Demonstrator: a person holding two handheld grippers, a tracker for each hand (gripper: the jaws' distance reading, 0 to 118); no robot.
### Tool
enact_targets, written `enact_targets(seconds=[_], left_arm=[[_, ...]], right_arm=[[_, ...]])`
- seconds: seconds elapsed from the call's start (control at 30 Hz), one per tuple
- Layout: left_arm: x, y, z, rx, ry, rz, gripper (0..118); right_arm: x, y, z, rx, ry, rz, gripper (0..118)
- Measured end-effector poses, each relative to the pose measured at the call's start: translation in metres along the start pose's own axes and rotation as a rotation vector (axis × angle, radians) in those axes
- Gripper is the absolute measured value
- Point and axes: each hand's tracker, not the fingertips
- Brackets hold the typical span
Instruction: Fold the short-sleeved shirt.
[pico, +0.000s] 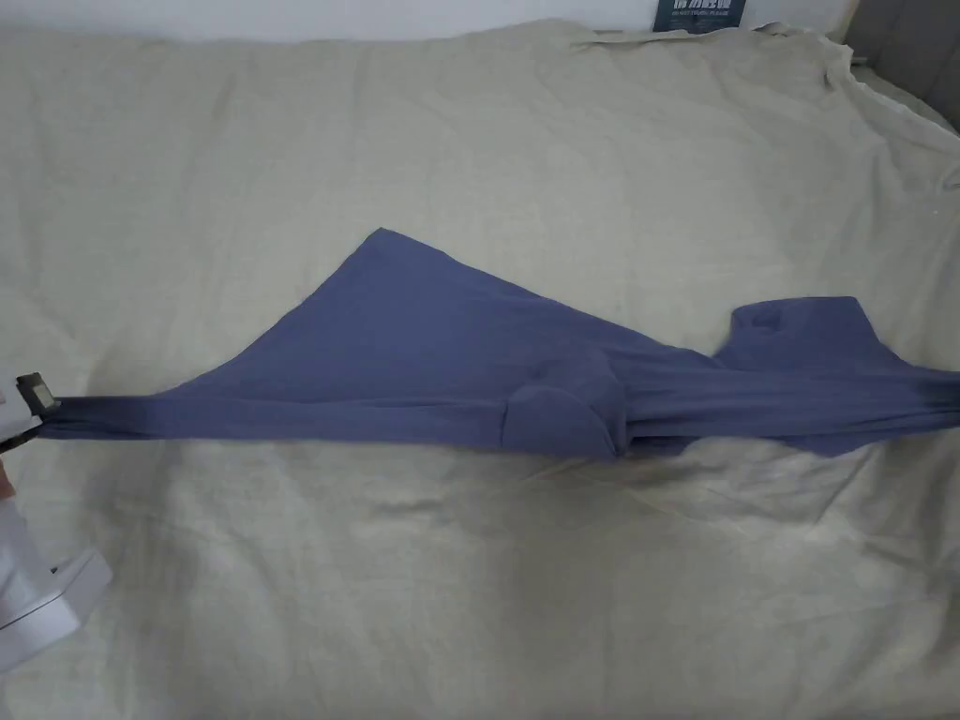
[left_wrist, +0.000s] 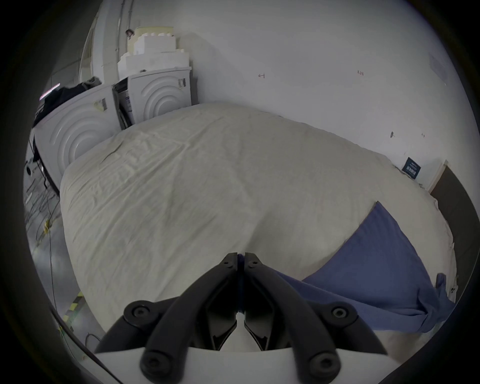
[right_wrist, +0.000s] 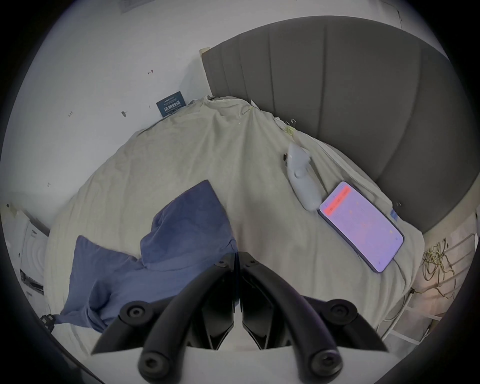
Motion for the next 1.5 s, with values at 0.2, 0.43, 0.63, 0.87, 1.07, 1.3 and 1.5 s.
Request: enact_targets(seconds=[0.2,0.43,0.63,0.87,1.07,1.3,1.5], left_arm=[[-0.034,-0.042,0.036,0.005,-0.008,0.036,0],[-0.06,-0.099,0.043,-0.058,0.025,0.017,0],[-0.066,-0.117,0.039,-0.118,0.036,0.053,10],[-0.081,-0.086,0.059,-0.071,0.038,0.101,118],[-0.065,-0.038,0.097,0.111,-0.077,0.079,118],[0.001,-0.038,0.143,0.368,-0.157,-0.089,118],[0.043,-0.069,0.167,0.476,-0.269,-0.145,118]], right_arm=[[0.035,-0.04,0.024,-0.013,0.01,-0.033,1],[0.056,-0.089,0.03,-0.072,0.004,-0.043,1],[0.056,-0.112,0.025,-0.117,-0.01,0.003,2],[0.062,-0.102,0.047,-0.094,-0.029,0.023,102],[0.038,-0.071,0.1,0.131,-0.028,0.143,102],[-0.009,-0.08,0.151,0.417,0.063,0.228,102],[-0.039,-0.124,0.161,0.54,0.136,0.308,103]])
